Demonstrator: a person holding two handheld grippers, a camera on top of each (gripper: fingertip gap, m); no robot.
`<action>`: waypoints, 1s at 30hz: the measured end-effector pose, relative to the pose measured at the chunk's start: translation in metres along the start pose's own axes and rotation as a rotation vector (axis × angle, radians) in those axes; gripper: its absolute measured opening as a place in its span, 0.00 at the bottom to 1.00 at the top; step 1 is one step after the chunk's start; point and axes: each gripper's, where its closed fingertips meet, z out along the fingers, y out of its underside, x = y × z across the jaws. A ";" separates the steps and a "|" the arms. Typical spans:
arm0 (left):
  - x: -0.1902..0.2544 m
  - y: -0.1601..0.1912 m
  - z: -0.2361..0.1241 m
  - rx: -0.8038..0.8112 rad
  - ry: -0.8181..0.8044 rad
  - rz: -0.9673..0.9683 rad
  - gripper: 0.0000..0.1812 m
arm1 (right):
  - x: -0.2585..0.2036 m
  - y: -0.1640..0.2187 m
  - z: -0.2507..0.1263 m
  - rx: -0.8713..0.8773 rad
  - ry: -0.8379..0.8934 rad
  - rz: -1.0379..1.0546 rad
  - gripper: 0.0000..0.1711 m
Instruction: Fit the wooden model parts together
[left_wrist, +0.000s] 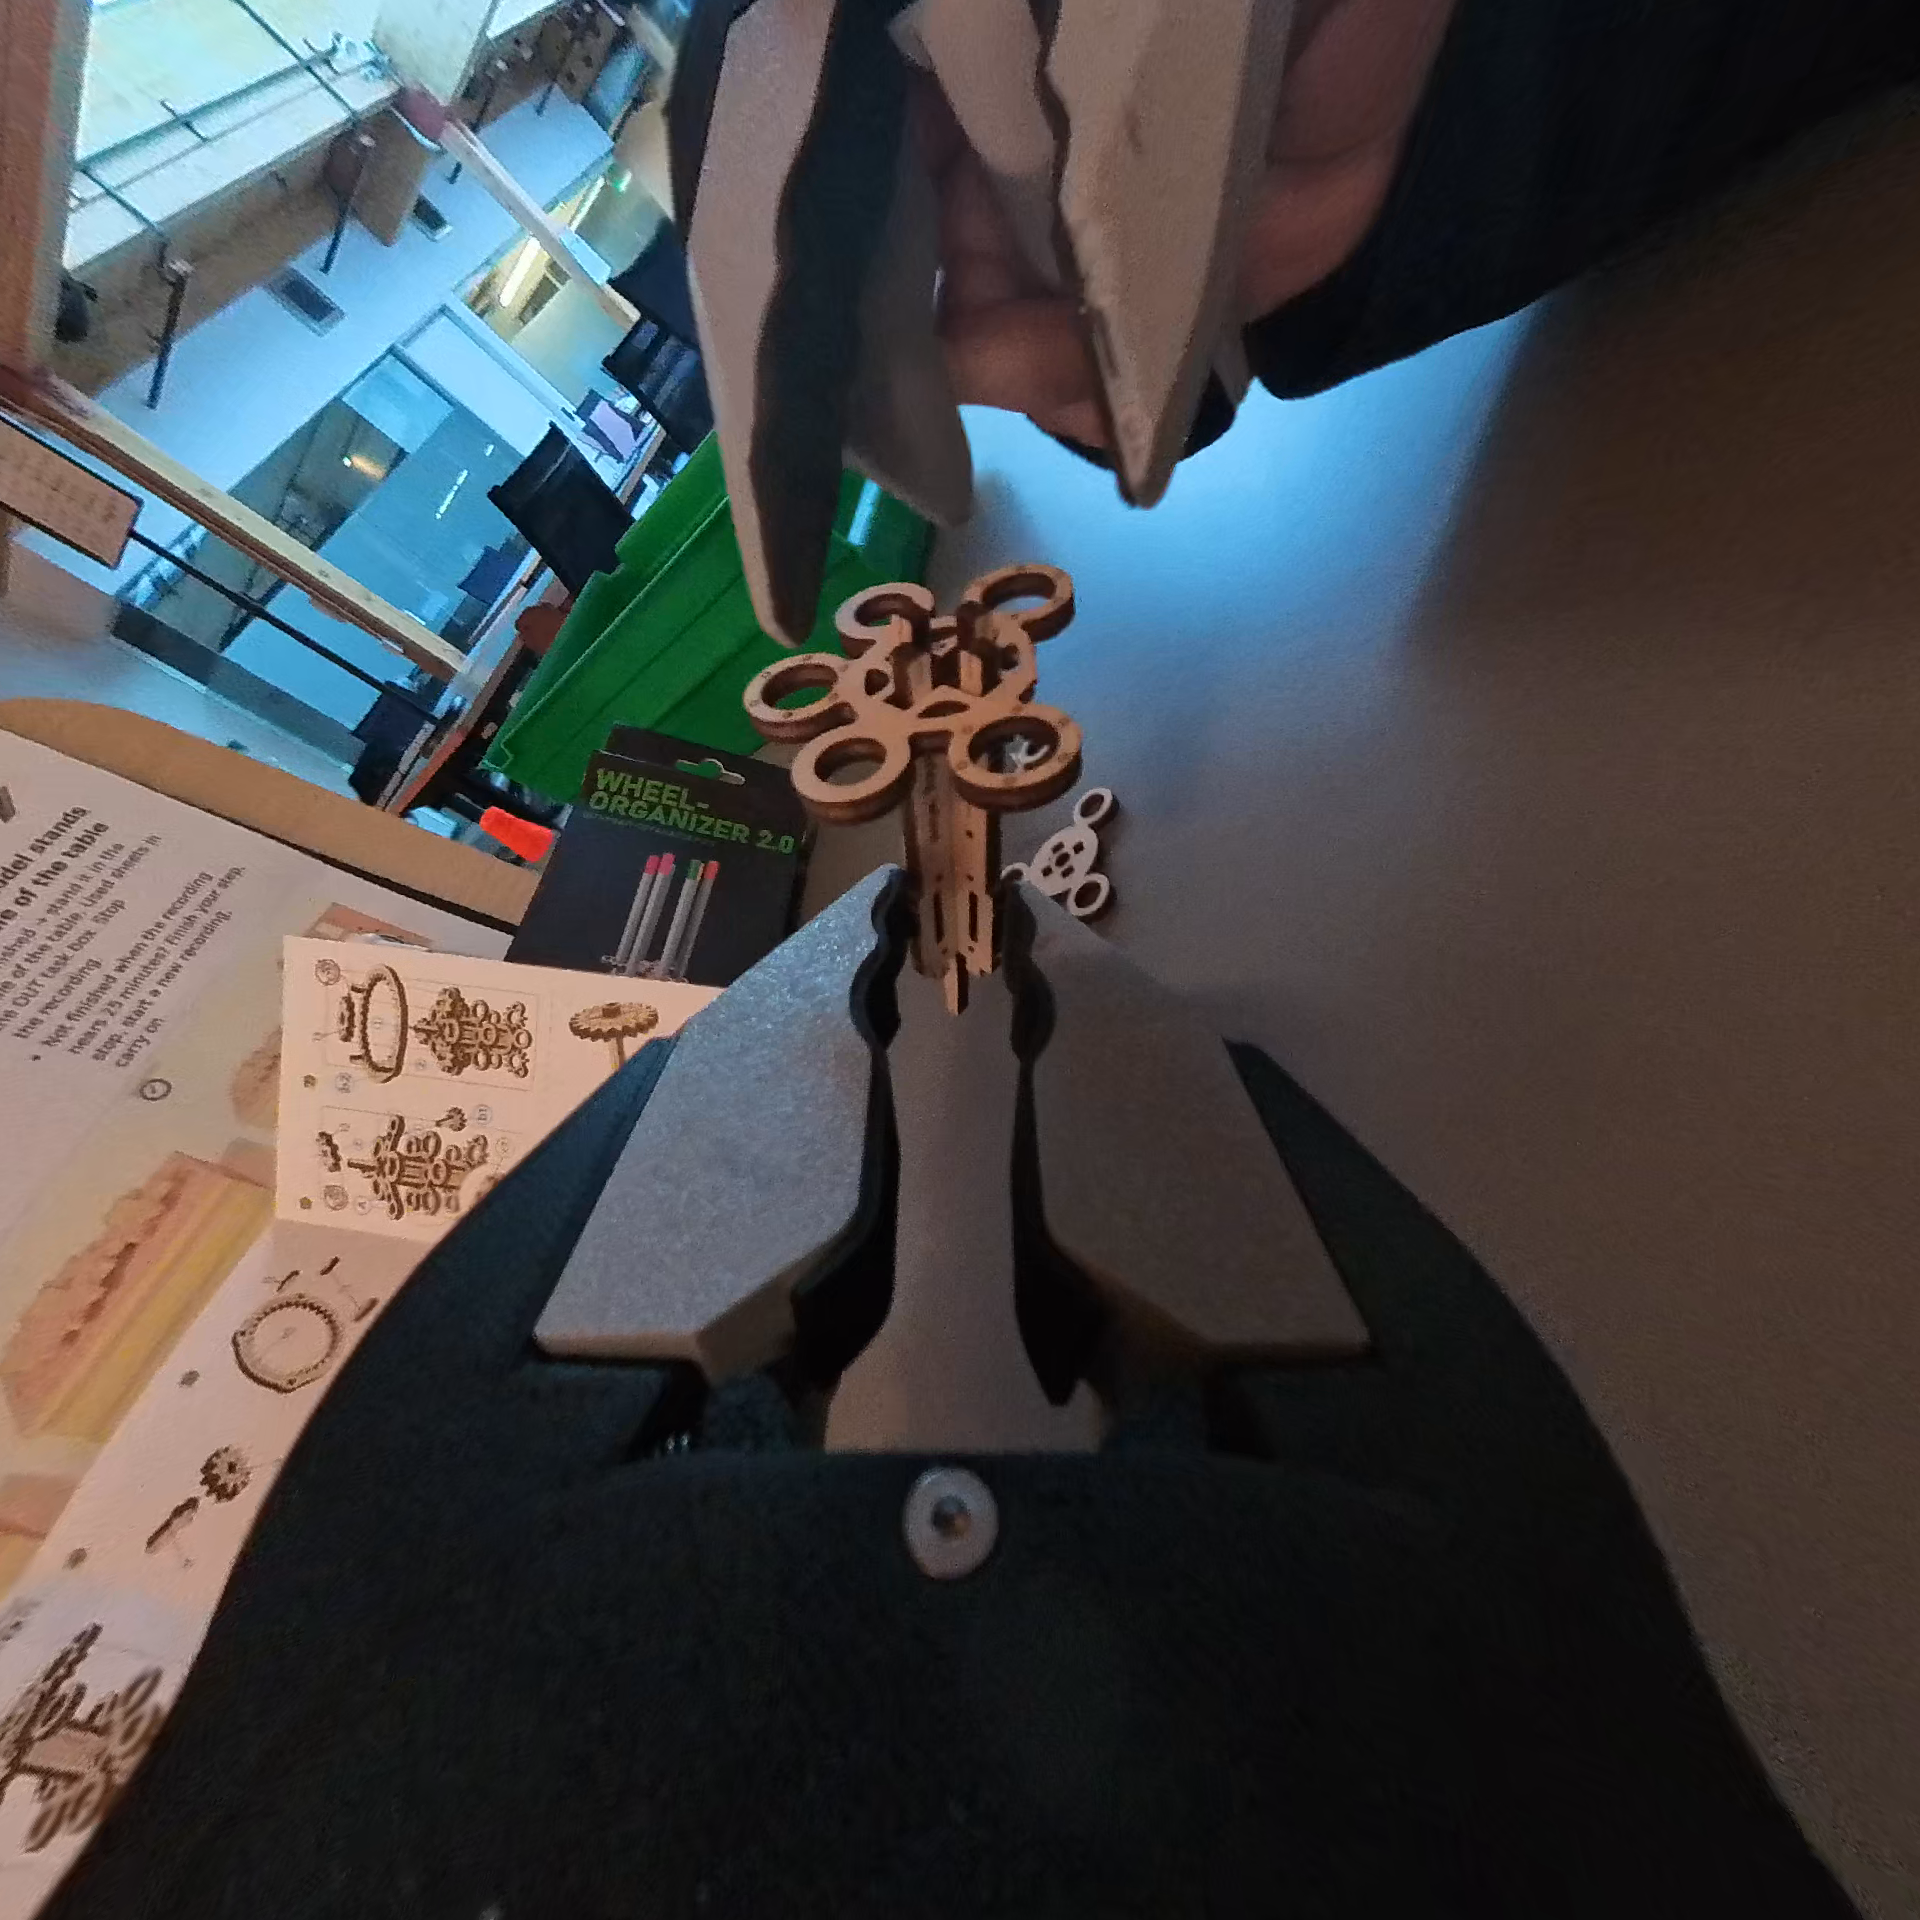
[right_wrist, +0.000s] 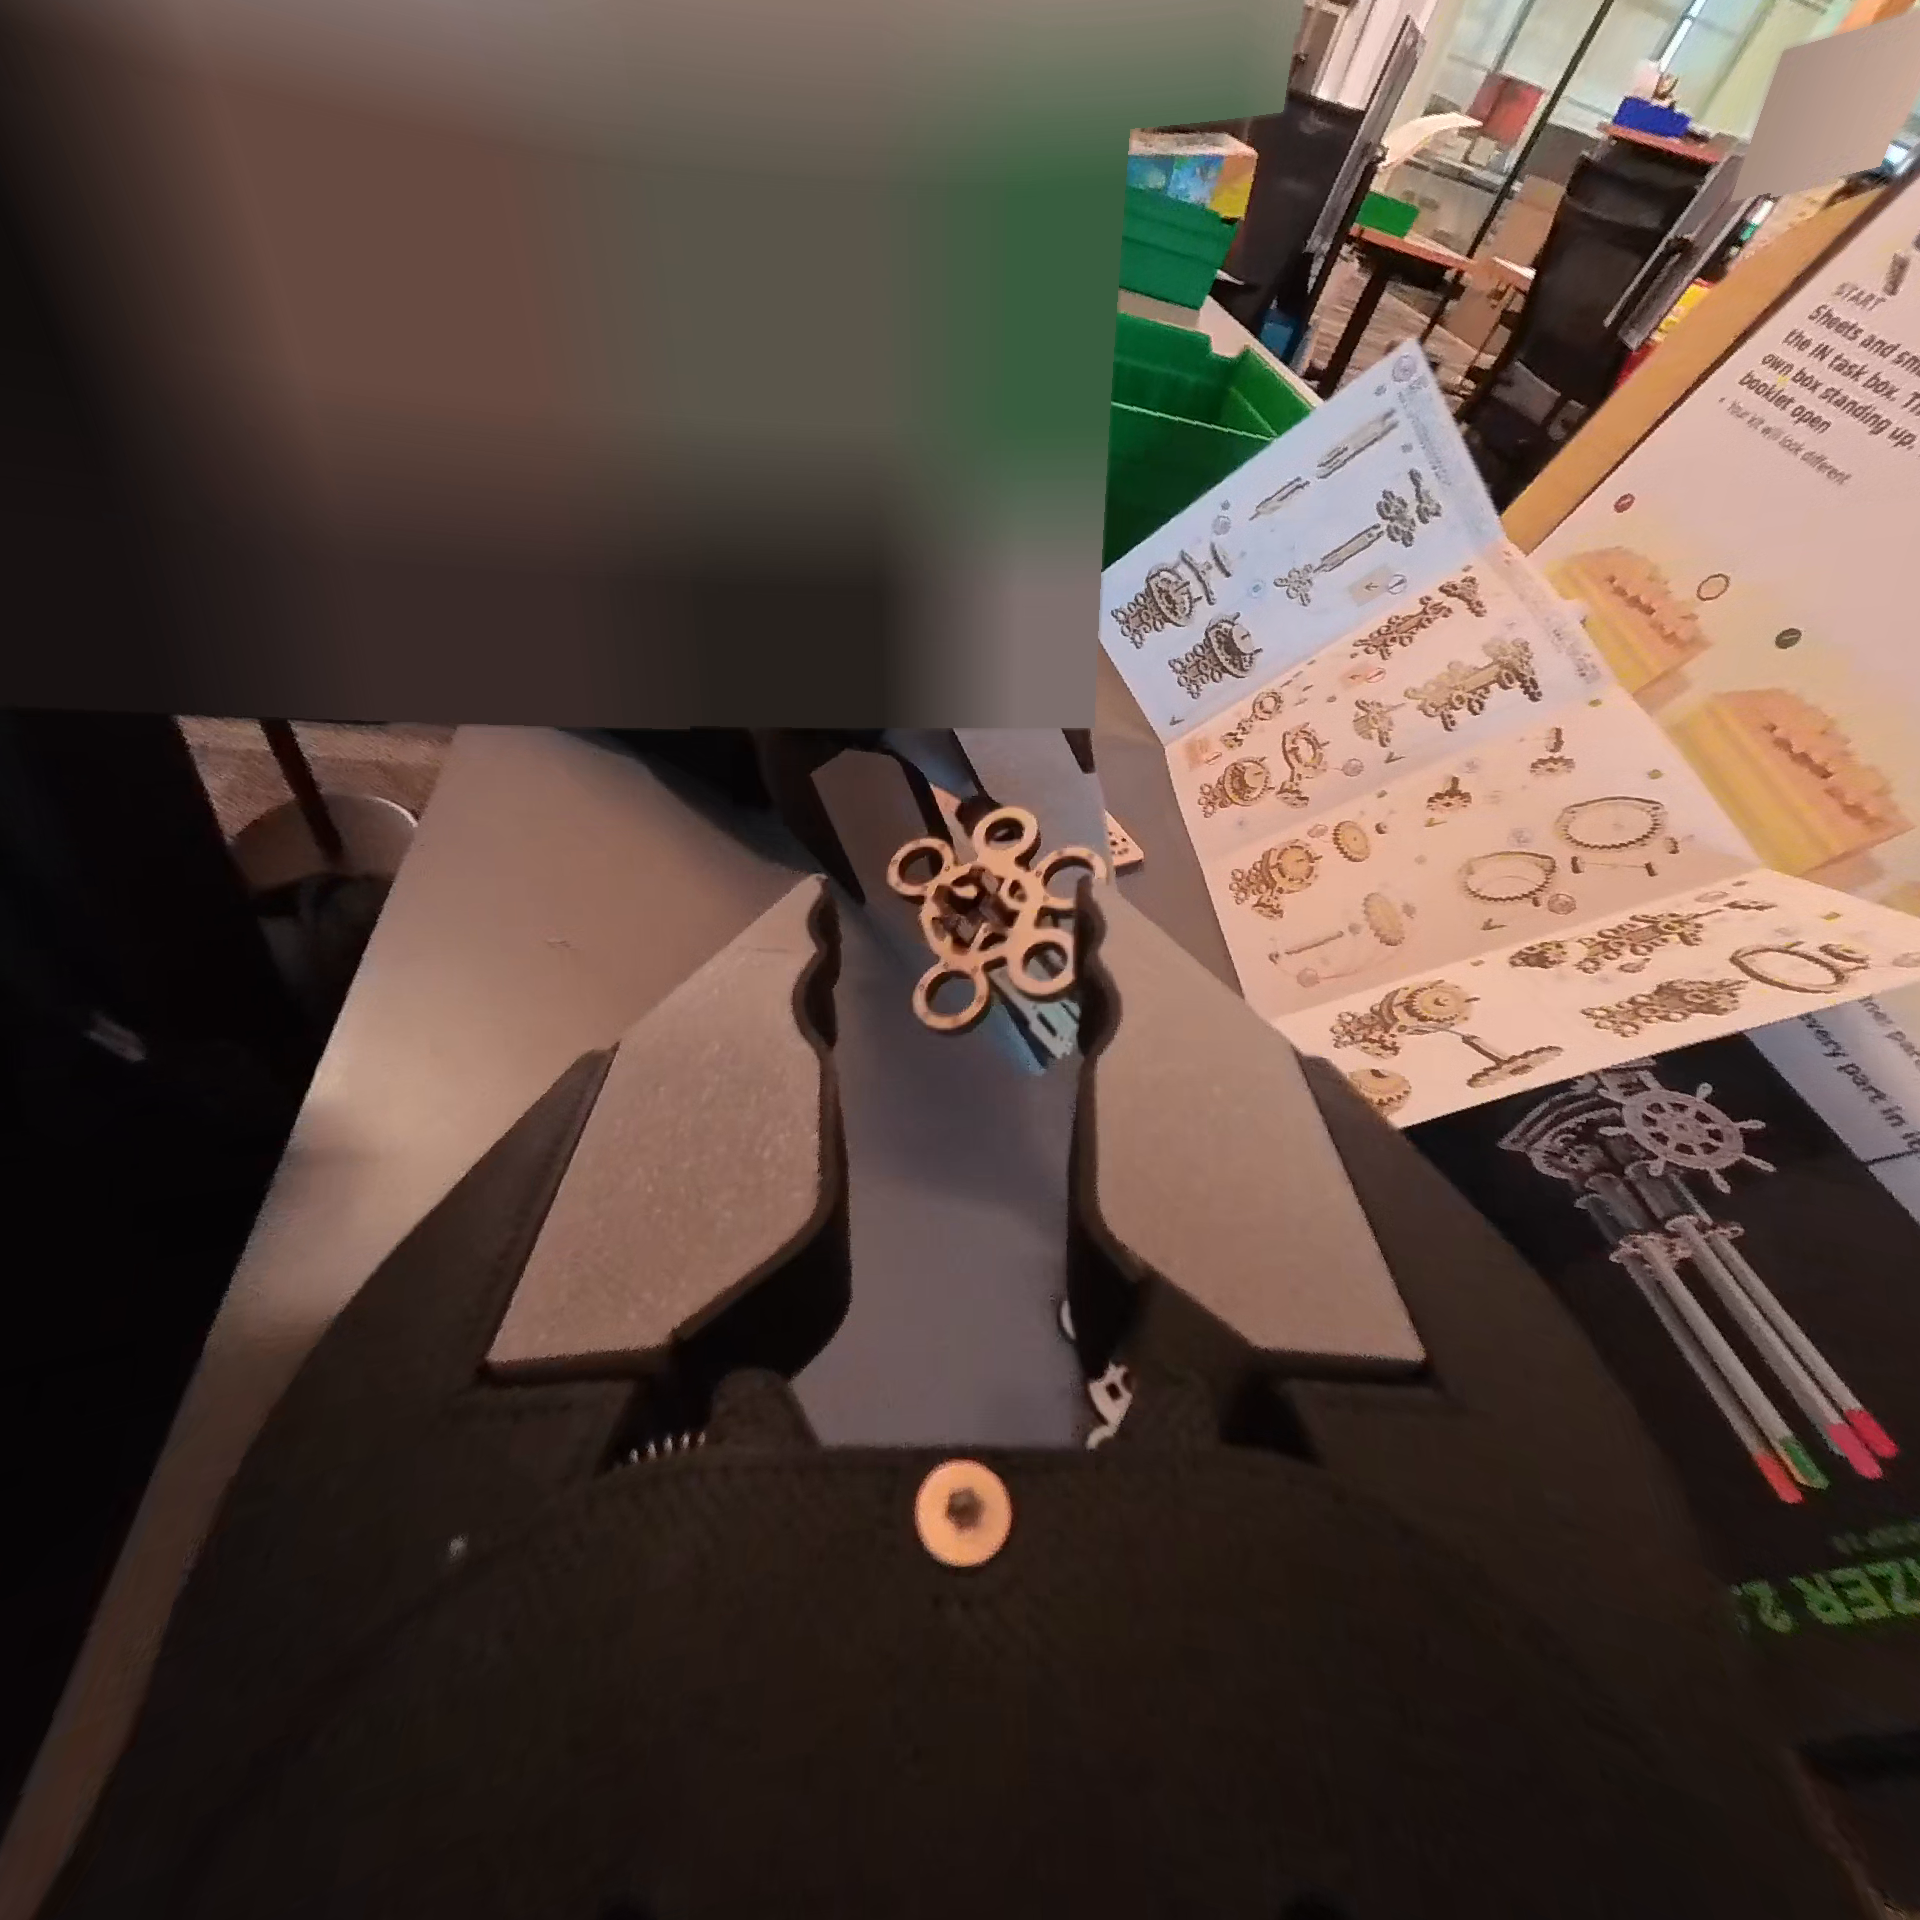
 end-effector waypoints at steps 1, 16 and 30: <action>0.001 0.000 0.000 -0.002 0.001 0.008 0.08 | 0.001 0.001 0.001 -0.008 0.010 -0.008 0.24; -0.001 0.004 0.001 -0.024 -0.022 0.043 0.08 | 0.001 0.001 0.005 -0.056 0.113 -0.147 0.26; 0.003 0.045 0.010 -0.336 -0.021 -0.094 0.08 | 0.030 0.039 0.013 -0.229 0.209 0.147 0.24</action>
